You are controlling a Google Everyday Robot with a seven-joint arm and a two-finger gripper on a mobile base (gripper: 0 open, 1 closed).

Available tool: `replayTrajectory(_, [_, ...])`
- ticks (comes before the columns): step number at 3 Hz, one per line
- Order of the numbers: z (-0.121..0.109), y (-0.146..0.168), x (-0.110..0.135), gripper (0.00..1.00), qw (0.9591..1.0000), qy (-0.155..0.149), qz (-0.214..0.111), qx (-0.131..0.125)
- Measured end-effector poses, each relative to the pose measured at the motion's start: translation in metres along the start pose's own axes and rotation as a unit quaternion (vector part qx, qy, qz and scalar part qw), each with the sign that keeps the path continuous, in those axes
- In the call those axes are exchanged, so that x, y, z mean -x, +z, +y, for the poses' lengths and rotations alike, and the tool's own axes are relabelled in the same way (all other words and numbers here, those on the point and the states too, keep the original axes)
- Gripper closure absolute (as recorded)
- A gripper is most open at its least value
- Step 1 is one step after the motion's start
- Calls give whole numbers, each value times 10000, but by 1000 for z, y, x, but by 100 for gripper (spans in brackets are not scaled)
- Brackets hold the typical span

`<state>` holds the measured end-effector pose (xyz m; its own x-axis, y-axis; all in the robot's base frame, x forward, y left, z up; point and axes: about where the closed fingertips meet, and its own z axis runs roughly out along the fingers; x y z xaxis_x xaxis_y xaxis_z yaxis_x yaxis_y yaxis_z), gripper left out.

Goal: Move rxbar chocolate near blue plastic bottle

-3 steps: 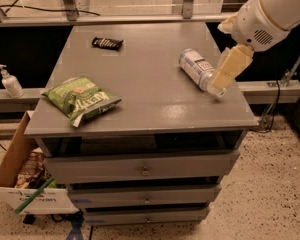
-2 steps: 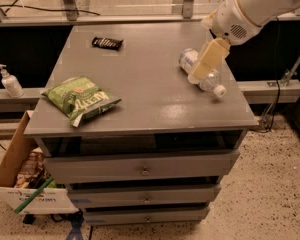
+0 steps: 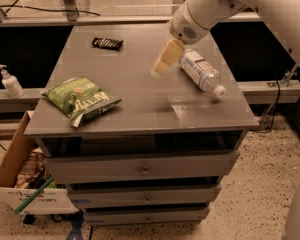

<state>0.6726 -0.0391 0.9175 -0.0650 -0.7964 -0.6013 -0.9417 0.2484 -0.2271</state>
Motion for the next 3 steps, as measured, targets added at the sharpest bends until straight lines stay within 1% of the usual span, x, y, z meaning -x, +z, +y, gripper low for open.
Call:
replayTrajectory(1, [0,0,0,0,10000,0,0,1])
replayTrajectory(2, [-9,5,-3,0,9996,112,-150,-200])
replayTrajectory(3, [-40,27,-1,0,9973,310,-438,-503])
